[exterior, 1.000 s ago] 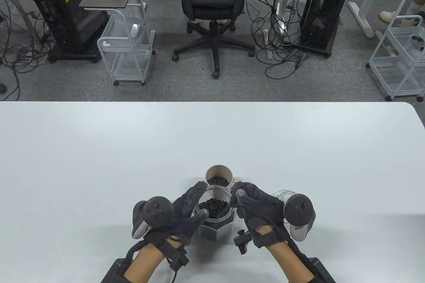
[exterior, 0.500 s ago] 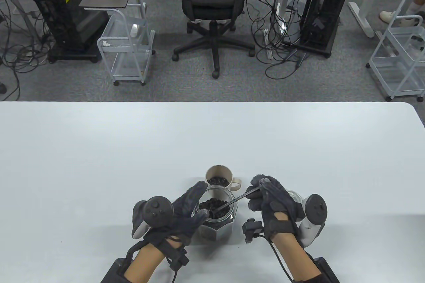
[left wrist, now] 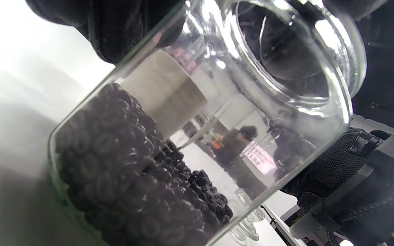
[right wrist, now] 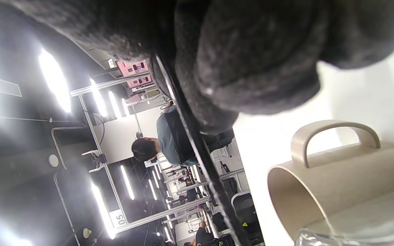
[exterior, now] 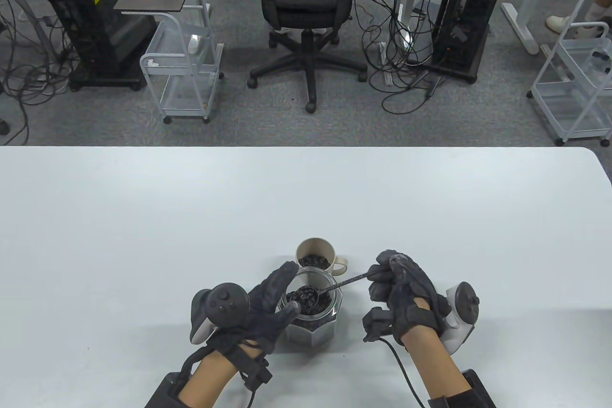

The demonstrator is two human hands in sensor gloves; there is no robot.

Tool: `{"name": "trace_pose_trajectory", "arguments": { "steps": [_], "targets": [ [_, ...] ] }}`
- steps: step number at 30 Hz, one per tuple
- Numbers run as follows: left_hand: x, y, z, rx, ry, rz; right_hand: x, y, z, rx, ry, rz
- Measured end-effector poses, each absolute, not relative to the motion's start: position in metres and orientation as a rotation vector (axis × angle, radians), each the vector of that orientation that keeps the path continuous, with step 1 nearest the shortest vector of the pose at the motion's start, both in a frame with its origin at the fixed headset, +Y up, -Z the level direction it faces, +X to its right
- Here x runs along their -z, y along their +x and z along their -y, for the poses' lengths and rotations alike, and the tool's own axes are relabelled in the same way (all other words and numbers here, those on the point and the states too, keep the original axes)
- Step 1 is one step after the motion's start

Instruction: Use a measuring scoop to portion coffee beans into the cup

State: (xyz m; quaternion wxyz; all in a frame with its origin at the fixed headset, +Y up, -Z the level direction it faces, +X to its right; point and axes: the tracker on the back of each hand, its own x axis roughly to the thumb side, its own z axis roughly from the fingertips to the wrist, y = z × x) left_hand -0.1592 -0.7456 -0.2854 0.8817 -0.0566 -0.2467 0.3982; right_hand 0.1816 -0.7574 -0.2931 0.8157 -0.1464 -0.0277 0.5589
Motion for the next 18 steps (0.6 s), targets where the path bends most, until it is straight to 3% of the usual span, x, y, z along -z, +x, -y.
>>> {"name": "trace_pose_trajectory", "arguments": {
  "steps": [18],
  "targets": [
    [0.285,-0.159,0.746,-0.829,-0.118,0.514,0.288,0.2,0.755,-1.045,-0.331,0.112]
  ]
}}
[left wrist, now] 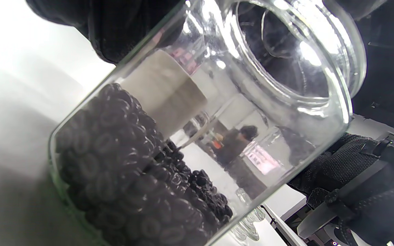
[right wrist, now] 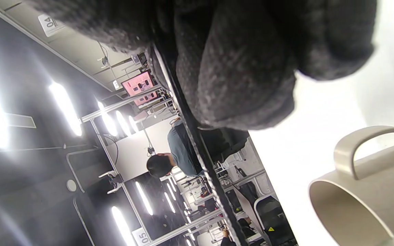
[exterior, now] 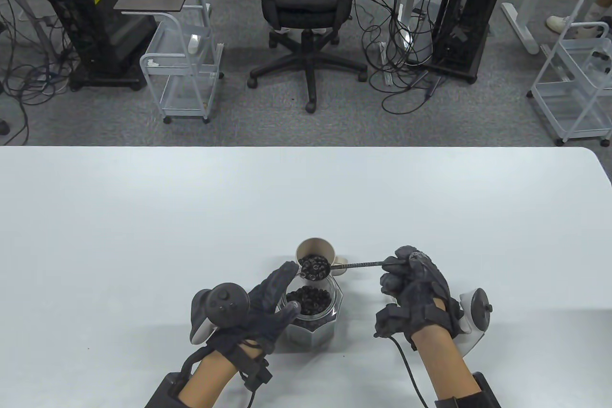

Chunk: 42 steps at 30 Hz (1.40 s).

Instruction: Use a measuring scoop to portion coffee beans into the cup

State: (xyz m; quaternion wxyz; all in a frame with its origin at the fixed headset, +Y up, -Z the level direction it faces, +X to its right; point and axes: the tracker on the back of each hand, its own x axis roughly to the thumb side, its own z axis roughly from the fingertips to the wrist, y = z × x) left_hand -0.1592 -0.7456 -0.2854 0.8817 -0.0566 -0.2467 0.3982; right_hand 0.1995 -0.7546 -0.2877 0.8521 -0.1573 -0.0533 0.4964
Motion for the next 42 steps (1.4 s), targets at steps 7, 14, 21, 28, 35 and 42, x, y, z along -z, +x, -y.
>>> {"name": "trace_pose_trajectory", "arguments": {
  "steps": [7,14,21,28,35,42],
  "targets": [
    [0.285,-0.159,0.746,-0.829,-0.118,0.514,0.289,0.2,0.754,-1.02,-0.308,0.123],
    [0.285,-0.159,0.746,-0.83,-0.124,0.512,0.291,0.2,0.756,-1.078,-0.309,0.144],
    [0.285,-0.159,0.746,-0.83,-0.124,0.512,0.294,0.194,0.752,-1.305,-0.228,0.201],
    [0.285,-0.159,0.746,-0.83,-0.124,0.512,0.297,0.173,0.719,-1.808,0.214,0.362],
    [0.285,-0.159,0.746,-0.83,-0.124,0.512,0.287,0.155,0.702,-2.021,0.503,0.49],
    [0.285,-0.159,0.746,-0.829,-0.124,0.511,0.284,0.158,0.699,-1.982,0.486,0.526]
  ]
}}
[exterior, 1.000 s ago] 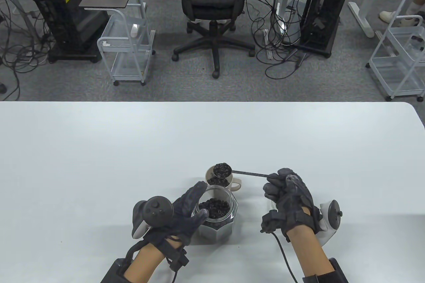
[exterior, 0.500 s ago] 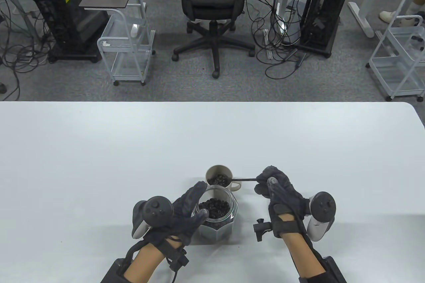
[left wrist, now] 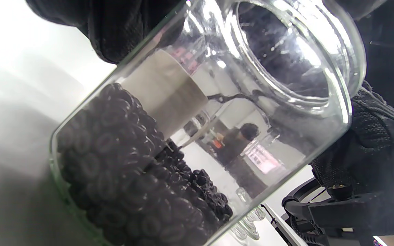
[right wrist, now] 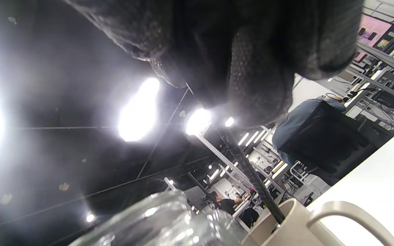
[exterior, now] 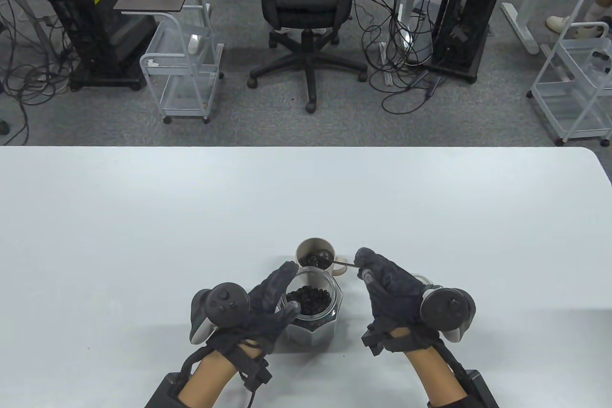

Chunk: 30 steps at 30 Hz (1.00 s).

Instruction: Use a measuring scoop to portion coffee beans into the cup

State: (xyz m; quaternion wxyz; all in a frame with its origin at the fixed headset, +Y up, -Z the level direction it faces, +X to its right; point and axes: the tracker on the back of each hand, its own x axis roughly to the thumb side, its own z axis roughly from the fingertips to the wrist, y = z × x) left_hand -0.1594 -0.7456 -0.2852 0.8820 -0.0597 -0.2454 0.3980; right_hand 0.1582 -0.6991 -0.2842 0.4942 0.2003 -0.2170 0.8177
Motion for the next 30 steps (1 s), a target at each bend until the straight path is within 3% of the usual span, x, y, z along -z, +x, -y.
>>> {"name": "trace_pose_trajectory", "arguments": {
  "steps": [11,20,30],
  "targets": [
    [0.285,-0.16,0.746,-0.829,-0.124,0.511,0.284,0.182,0.707,-1.644,0.213,0.514],
    [0.285,-0.159,0.746,-0.834,-0.123,0.511,0.279,0.2,0.721,-1.287,-0.061,0.371],
    [0.285,-0.16,0.745,-0.831,-0.115,0.515,0.273,0.236,0.71,-1.146,-0.109,0.418]
  ]
}}
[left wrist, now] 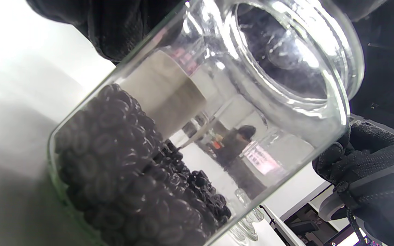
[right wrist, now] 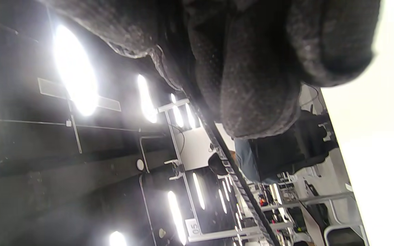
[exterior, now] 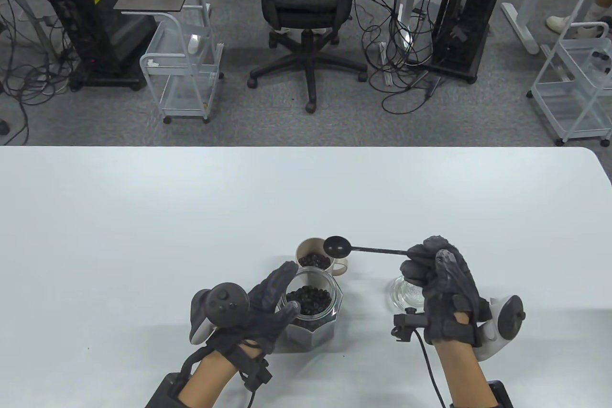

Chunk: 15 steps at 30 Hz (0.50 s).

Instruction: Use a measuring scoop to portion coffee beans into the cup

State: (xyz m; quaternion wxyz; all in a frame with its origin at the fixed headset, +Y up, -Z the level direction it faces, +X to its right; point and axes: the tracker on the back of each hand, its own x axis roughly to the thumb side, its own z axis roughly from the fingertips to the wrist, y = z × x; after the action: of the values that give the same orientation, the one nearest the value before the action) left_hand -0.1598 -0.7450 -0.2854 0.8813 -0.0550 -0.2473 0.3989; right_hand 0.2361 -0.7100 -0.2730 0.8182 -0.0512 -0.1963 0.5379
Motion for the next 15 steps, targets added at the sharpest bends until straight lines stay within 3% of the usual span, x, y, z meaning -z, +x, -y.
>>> {"name": "trace_pose_trajectory", "arguments": {
  "steps": [8,15],
  "targets": [
    [0.284,-0.165,0.737,-0.837,-0.037,0.517,0.272,0.268,0.706,-1.149,-0.161,0.521],
    [0.284,-0.191,0.721,-0.703,0.08,0.399,0.273,0.297,0.714,-1.173,-0.244,0.605]
  ]
}}
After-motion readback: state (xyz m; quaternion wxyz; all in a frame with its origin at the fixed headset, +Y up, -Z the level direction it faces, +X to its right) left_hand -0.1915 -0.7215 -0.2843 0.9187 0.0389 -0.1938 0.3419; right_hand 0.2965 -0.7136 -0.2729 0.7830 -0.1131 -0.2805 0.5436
